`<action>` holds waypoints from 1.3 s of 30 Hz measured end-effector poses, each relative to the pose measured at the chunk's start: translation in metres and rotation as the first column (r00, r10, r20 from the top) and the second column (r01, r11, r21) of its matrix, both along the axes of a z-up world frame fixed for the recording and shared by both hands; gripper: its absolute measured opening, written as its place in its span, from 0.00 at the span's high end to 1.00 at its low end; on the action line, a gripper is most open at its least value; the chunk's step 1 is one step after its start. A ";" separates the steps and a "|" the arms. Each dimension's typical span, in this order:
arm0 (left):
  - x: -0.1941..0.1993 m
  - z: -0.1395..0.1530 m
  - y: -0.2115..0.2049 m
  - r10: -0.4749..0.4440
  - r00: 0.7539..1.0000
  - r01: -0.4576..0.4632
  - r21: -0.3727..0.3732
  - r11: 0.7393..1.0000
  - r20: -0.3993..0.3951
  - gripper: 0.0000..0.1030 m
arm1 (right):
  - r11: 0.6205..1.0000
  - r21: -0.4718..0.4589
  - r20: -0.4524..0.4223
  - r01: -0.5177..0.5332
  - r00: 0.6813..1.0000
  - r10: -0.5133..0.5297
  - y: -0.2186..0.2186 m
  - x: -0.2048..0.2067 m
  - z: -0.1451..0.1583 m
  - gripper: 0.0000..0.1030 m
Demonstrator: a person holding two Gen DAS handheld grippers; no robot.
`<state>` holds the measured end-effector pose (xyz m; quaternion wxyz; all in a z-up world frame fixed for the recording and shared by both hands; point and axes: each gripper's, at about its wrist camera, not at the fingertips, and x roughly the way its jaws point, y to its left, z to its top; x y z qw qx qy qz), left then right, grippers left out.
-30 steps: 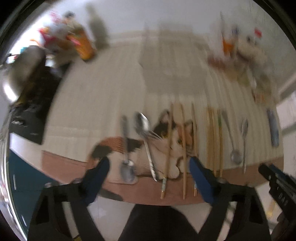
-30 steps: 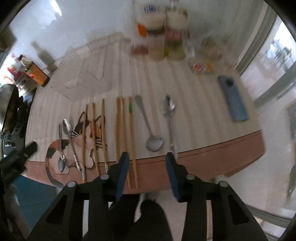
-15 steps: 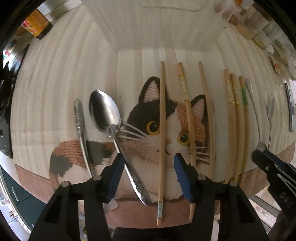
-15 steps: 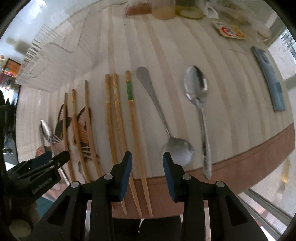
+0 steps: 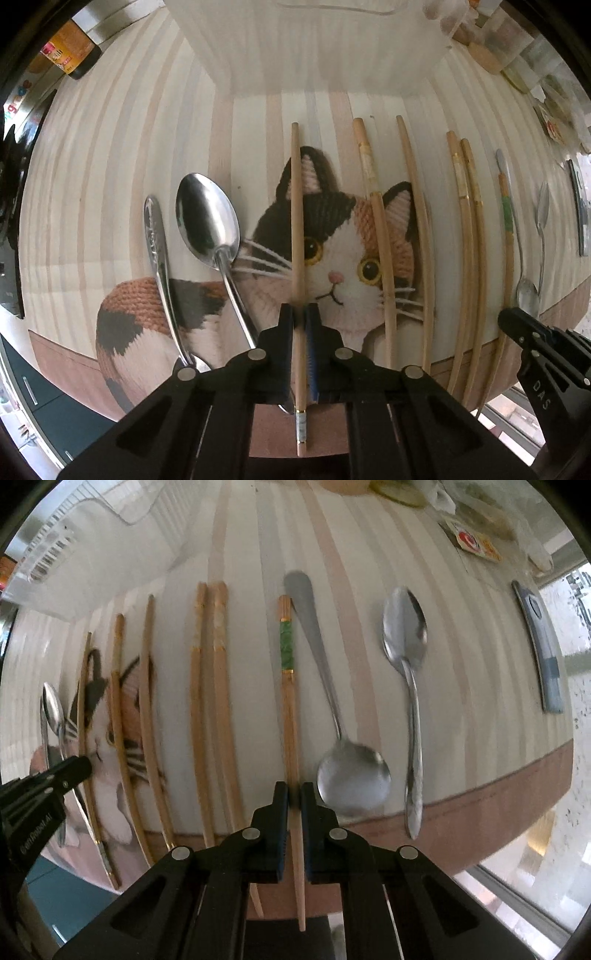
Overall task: Organize utensils
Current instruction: 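Lift both held chopsticks and carry them over the clear plastic basket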
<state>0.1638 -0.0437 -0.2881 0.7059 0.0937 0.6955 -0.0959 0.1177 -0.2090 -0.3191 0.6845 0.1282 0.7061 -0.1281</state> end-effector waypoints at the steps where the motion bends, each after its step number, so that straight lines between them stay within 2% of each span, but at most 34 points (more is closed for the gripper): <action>1: -0.002 0.000 0.001 -0.001 1.000 0.001 0.002 1.000 0.001 0.96 | 1.000 0.000 -0.001 0.001 1.000 -0.001 0.000 -0.002 0.000 0.93; 8: -0.008 -0.005 0.001 -0.018 1.000 0.018 0.001 1.000 -0.008 0.95 | 1.000 -0.024 -0.051 -0.018 0.999 0.017 0.003 0.004 -0.001 0.92; 13: -0.003 -0.008 -0.001 -0.015 1.000 0.015 0.003 1.000 -0.009 0.95 | 0.998 -0.033 -0.078 -0.048 0.996 0.045 0.009 0.036 -0.013 0.92; 21: 0.003 -0.002 -0.004 -0.008 1.000 0.008 0.019 1.000 0.003 0.96 | 0.998 -0.046 -0.067 -0.046 0.997 0.043 0.016 0.043 -0.010 0.93; 24: -0.003 0.015 -0.007 -0.009 0.999 0.008 0.016 1.000 0.049 0.96 | 0.998 -0.031 -0.025 -0.046 0.999 0.045 0.020 0.037 0.004 0.93; 30: -0.013 0.061 -0.007 0.018 0.991 -0.014 -0.027 1.000 0.135 0.96 | 0.999 -0.018 0.099 -0.048 0.994 0.049 0.025 0.025 0.053 0.93; 35: -0.014 0.113 -0.009 0.049 0.971 -0.033 -0.072 0.997 0.232 0.96 | 0.998 0.001 0.189 -0.065 0.980 0.064 0.017 0.019 0.098 0.93; 39: -0.007 0.151 -0.015 0.074 0.952 -0.041 -0.114 0.993 0.296 0.96 | 0.997 0.016 0.255 -0.074 0.965 0.068 -0.001 0.031 0.132 0.93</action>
